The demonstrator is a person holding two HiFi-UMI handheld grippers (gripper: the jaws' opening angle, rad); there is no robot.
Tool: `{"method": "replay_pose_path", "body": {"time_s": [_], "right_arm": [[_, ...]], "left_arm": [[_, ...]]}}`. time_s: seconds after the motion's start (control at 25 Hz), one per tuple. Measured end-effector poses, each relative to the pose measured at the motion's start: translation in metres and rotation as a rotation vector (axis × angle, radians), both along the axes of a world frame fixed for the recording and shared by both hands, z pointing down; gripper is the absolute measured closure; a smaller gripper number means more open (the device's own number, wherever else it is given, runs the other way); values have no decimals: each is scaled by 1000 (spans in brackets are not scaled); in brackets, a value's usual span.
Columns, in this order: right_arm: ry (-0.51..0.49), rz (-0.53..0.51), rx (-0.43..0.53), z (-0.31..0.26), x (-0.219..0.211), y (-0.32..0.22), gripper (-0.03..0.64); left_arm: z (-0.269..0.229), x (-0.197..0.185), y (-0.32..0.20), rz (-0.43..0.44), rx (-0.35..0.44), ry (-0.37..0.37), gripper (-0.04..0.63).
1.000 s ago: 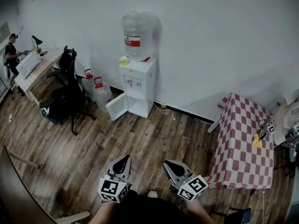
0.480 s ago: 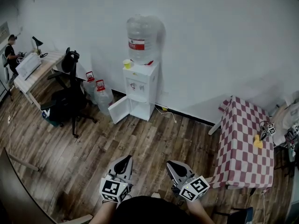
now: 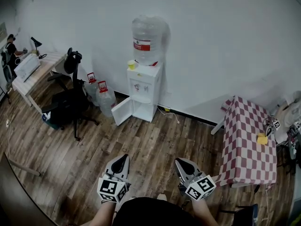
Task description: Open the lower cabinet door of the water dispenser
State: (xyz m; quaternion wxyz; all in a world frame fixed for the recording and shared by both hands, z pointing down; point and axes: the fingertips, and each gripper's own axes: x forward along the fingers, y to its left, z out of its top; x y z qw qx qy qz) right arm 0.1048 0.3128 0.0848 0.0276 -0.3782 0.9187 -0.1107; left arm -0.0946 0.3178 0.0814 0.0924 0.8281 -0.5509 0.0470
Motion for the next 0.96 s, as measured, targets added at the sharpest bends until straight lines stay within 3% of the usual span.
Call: {"method": "replay_pose_path", "body": {"time_s": [0.4,0.96], "right_arm": [[17,53,-8,4,-30,12,594],[46,48,-3,1,-31,14,594]], "left_arm": [[6,-50,13,8,-10,6,581],[6,-45,12,19,-16,21,581]]}}
